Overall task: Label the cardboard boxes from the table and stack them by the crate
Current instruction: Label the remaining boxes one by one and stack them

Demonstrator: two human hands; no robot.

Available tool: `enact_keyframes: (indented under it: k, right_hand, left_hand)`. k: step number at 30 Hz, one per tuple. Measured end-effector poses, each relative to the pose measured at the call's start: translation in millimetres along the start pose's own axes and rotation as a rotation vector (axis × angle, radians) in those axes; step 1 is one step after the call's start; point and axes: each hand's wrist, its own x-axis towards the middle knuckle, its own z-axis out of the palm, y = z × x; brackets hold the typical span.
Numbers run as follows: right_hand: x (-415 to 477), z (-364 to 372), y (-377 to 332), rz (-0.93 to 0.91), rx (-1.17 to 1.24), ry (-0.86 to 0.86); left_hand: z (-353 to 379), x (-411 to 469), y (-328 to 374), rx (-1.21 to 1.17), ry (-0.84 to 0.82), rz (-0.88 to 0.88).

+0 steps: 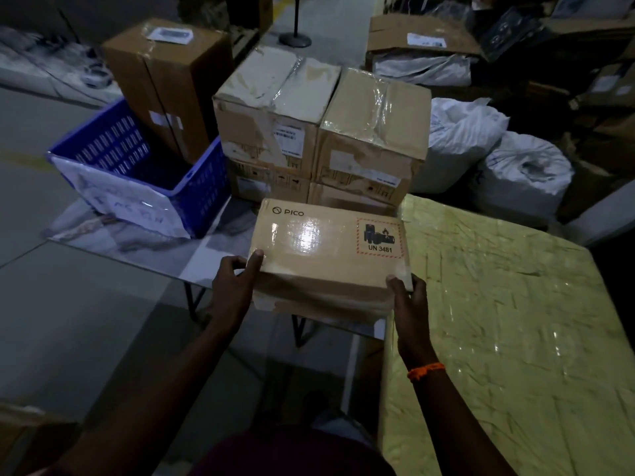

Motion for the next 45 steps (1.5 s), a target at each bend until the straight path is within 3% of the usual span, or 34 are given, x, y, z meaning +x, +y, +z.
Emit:
enact_keyframes:
  k: [3,6,8,11,13,17,23,28,34,41,45]
  right_hand:
    - [-9,1,-7,-0.092,-0.146,0.065]
    - [-8,9,-17,-0.399,-0.424,0.112]
    - [-3,24,-26,-0.594,-0.562,0.026]
    - [5,58,-42,-0.724,-0.764,-0.181]
    - [11,79,-47,-0.771,-0.886,-0.273]
    - [21,90,-41,-0.750,-1.024,-0.282]
    - [20,89,-40,-0.726,-1.018,-0.317]
    - [34,68,-40,-0.719,-1.112,-0.422]
    - [57,50,-40,-0.604,-1.247,-0.328]
    - [52,52,-41,-0.559,-1.201,-0.308]
    - [53,52,-49,-0.336,-0.958,-0.124]
  left_hand:
    - [-3,-1,5,0.073,0.004,0.057]
    - [-7,10,14,0.258,0.040,0.389]
    - [0,19,28,0.439,-0.051,0.633]
    - [28,24,53,0.643,-0.294,0.828]
    - [45,28,56,0.771,-0.342,0.892]
    - [56,34,47,0.890,-0.330,0.862]
    - [57,38,44,0.897,-0.317,0.901]
    - [41,55,47,0.984,-0.357,0.929]
    - [37,63,36,1.123,-0.365,0.821]
    - [38,65,35,1.126,-0.371,0.809]
    - [39,63,32,1.034,-0.250,0.739]
